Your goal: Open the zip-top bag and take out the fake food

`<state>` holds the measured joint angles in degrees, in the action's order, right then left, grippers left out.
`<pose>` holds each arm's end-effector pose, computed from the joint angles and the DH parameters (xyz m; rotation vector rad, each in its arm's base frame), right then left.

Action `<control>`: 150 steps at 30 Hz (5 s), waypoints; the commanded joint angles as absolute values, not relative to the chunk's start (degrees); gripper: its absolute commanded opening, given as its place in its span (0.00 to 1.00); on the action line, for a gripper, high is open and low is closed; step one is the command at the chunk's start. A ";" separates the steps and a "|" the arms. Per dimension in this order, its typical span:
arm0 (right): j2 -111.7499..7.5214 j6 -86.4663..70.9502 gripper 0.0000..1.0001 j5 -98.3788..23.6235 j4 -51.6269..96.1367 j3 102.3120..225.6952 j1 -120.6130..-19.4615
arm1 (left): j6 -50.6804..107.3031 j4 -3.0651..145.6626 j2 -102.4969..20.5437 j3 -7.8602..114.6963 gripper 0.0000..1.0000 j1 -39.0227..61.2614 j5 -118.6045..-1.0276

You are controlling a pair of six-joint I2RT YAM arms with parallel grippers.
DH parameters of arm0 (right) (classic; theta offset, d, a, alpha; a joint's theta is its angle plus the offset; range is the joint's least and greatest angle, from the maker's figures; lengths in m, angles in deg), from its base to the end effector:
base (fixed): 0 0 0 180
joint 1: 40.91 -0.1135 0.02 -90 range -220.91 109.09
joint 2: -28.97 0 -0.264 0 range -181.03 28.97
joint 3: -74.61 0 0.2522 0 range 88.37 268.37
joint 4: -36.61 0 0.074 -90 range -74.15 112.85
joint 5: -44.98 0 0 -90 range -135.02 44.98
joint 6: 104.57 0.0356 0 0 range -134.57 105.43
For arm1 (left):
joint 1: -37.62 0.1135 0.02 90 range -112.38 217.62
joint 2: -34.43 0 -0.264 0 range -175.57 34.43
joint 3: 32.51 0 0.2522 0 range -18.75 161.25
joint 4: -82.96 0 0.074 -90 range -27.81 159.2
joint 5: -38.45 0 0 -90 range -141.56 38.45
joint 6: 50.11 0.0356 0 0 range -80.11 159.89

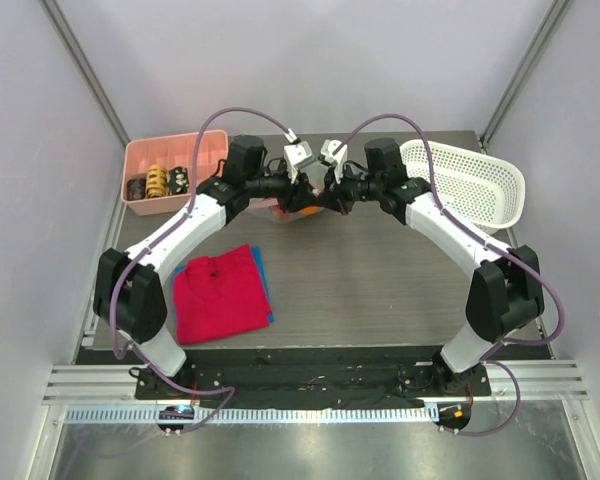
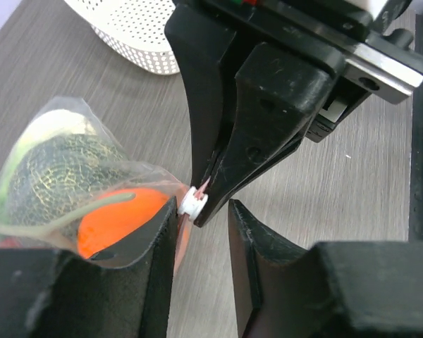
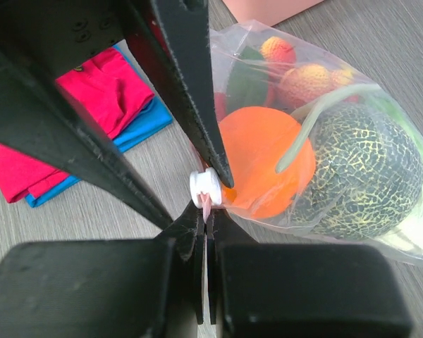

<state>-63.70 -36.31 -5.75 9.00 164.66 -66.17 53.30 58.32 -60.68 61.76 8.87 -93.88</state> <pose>0.3268 0.1791 0.3146 -1.1794 1.6789 0.7522 0.3271 -0.2068 0.3296 1.1446 1.6461 -0.9114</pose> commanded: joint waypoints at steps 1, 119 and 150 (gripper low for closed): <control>-63.32 -36.37 0.01 -3.27 11.42 168.09 -65.43 | 53.42 60.23 -61.46 65.26 0.32 8.97 -99.19; -55.33 12.86 0.99 -40.27 -5.62 170.82 -57.52 | 8.87 34.13 -70.07 90.05 0.00 3.96 -65.44; -53.56 -28.28 0.80 -44.75 13.87 152.44 -71.14 | 2.10 36.59 -73.94 92.61 0.00 3.52 -73.26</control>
